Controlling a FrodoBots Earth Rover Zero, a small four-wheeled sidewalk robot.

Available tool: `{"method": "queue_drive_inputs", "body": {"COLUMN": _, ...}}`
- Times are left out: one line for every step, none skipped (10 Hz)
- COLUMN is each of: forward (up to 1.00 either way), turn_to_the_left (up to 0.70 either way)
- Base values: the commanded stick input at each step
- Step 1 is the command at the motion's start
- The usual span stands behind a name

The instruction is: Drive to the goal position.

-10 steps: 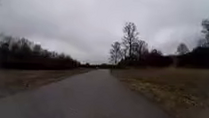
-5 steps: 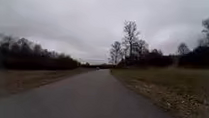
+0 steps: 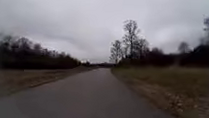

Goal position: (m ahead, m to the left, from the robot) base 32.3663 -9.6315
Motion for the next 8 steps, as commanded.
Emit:
{"method": "queue_drive_inputs", "body": {"forward": 0.70, "turn_to_the_left": 0.00}}
{"method": "queue_drive_inputs", "body": {"forward": 0.70, "turn_to_the_left": 0.00}}
{"method": "queue_drive_inputs", "body": {"forward": 0.70, "turn_to_the_left": 0.00}}
{"method": "queue_drive_inputs", "body": {"forward": 0.70, "turn_to_the_left": 0.00}}
{"method": "queue_drive_inputs", "body": {"forward": 0.70, "turn_to_the_left": 0.00}}
{"method": "queue_drive_inputs", "body": {"forward": 0.70, "turn_to_the_left": 0.00}}
{"method": "queue_drive_inputs", "body": {"forward": 0.70, "turn_to_the_left": 0.00}}
{"method": "queue_drive_inputs", "body": {"forward": 0.70, "turn_to_the_left": 0.00}}
